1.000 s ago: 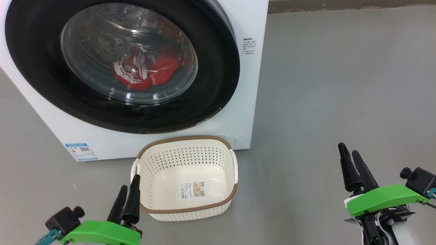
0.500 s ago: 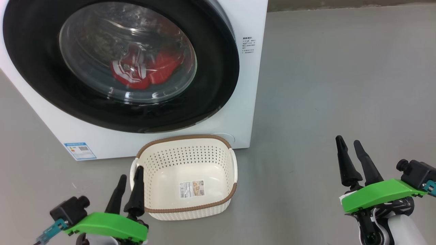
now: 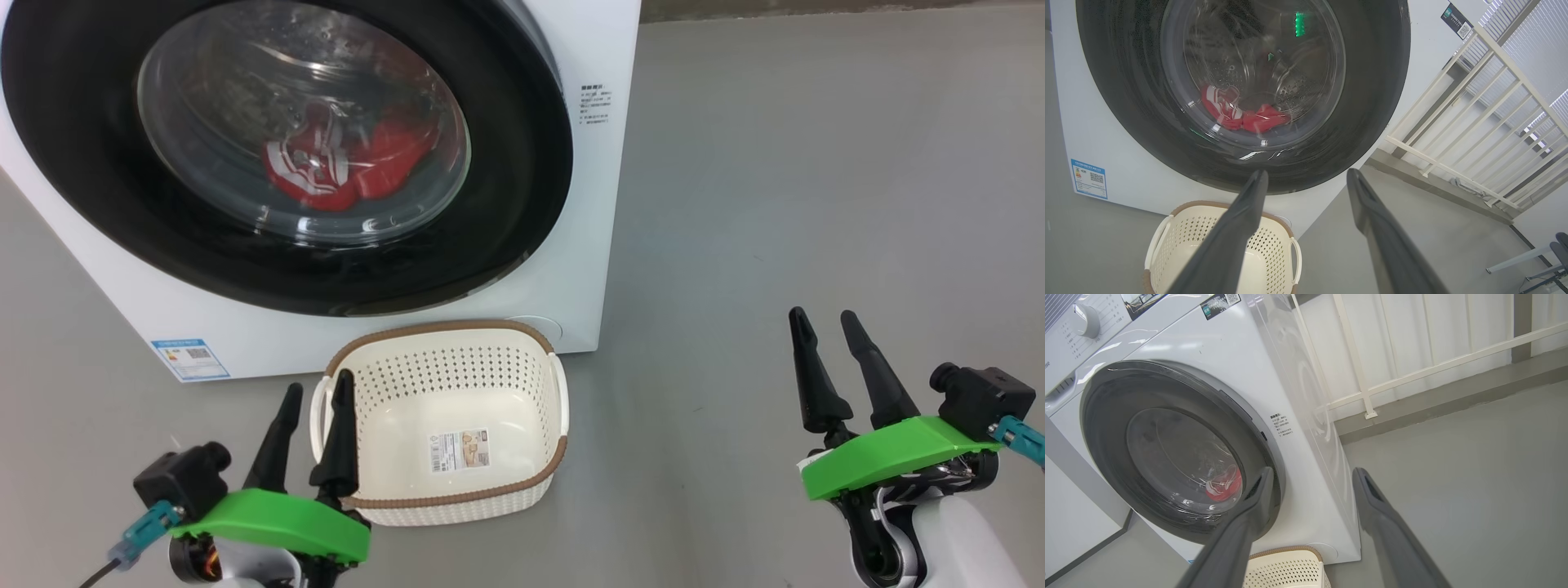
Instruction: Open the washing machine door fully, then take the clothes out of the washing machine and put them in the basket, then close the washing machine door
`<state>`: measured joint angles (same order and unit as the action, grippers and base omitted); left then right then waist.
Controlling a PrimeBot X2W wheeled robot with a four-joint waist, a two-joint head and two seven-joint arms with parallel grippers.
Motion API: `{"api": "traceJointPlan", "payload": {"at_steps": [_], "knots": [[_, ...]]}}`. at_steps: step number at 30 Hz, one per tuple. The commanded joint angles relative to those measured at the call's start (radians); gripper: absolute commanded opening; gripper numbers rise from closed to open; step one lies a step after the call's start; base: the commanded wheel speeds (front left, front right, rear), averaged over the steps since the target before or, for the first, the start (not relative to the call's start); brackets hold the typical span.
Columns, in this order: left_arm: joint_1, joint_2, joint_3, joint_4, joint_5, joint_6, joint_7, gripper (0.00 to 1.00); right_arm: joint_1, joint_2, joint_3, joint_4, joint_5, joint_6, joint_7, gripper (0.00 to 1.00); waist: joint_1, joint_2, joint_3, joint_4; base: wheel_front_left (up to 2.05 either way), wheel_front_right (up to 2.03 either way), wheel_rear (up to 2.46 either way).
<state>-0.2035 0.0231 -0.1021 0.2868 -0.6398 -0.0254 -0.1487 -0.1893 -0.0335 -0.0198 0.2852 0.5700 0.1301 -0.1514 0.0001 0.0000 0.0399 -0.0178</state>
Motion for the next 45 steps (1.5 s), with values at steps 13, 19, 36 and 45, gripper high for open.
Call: {"api": "traceJointPlan", "payload": {"at_steps": [13, 19, 36, 45], "knots": [[-0.062, 0.022, -0.001, -0.048, 0.171, 0.015, -0.05, 1.0, -0.067, -0.012, 0.044, -0.013, -0.172, 0.0, -0.048, 1.0, 0.0, 0.0, -0.012, 0.001, 0.0, 0.0, 0.0], [-0.069, 0.023, -0.014, -0.043, 0.236, 0.017, -0.068, 1.0, -0.073, -0.014, 0.054, -0.009, -0.242, 0.001, -0.066, 1.0, 0.0, 0.0, -0.023, 0.0, 0.0, 0.0, 0.0], [-0.107, 0.027, -0.047, -0.039, 0.399, 0.032, -0.113, 1.0, -0.108, -0.017, 0.073, -0.002, -0.416, 0.001, -0.11, 1.0, 0.0, 0.0, -0.015, -0.002, 0.0, 0.0, 0.0], [-0.11, 0.027, -0.047, -0.046, 0.399, 0.031, -0.113, 1.0, -0.111, -0.017, 0.073, -0.006, -0.416, 0.001, -0.11, 1.0, 0.0, 0.0, -0.008, -0.003, 0.0, 0.0, 0.0]]}}
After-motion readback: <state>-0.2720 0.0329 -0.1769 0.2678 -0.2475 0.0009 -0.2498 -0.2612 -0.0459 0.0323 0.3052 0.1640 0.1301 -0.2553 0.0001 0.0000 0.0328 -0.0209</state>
